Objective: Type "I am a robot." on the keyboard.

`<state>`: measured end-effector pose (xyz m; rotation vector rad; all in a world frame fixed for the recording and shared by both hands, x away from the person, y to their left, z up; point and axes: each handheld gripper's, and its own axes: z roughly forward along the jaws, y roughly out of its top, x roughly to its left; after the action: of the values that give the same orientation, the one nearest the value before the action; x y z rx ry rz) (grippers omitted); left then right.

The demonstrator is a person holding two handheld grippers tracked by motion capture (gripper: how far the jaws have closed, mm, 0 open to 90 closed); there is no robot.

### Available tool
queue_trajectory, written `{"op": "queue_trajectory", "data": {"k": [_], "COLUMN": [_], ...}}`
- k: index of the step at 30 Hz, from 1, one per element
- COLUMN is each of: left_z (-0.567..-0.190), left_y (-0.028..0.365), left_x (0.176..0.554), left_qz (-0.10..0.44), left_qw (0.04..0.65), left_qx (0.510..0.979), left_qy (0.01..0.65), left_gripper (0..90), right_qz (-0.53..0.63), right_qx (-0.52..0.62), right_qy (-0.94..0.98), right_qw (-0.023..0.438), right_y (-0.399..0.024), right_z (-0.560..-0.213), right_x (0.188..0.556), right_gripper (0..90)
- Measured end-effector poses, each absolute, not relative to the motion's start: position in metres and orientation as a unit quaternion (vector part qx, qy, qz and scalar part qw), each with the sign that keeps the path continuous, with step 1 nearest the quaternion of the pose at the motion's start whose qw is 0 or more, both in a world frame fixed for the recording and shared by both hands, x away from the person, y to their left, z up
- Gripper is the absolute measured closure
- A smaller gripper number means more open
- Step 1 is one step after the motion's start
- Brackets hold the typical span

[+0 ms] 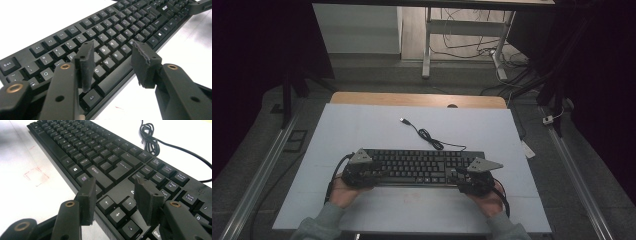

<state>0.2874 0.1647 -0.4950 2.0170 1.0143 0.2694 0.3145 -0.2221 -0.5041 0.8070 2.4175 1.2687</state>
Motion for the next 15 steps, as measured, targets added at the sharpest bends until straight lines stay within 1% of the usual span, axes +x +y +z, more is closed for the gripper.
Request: {"op": "queue_trajectory", "data": {"k": [4, 15], "left_z": [-0.4954, -0.4969], "left_y": [0.1679, 0.1691], "left_x": [0.2887, 0.2912], "left_qz": [0.108, 0.115], "left_qw": [0.418, 0.408], "left_qx": [0.801, 0.800], "left_qy": [0.414, 0.425], "left_gripper": [48.9, 44.9], "right_qz": [0.443, 0.441], "right_qx": [0.282, 0.278], "right_qy": [0.839, 0.841], "right_qw": [0.144, 0.147], "right_y": [-0.2226, -0.2217], "right_z": [-0.5048, -0.5038], "right_x": [0.3153, 0.3146], "right_gripper": [52.5, 52.4]}}
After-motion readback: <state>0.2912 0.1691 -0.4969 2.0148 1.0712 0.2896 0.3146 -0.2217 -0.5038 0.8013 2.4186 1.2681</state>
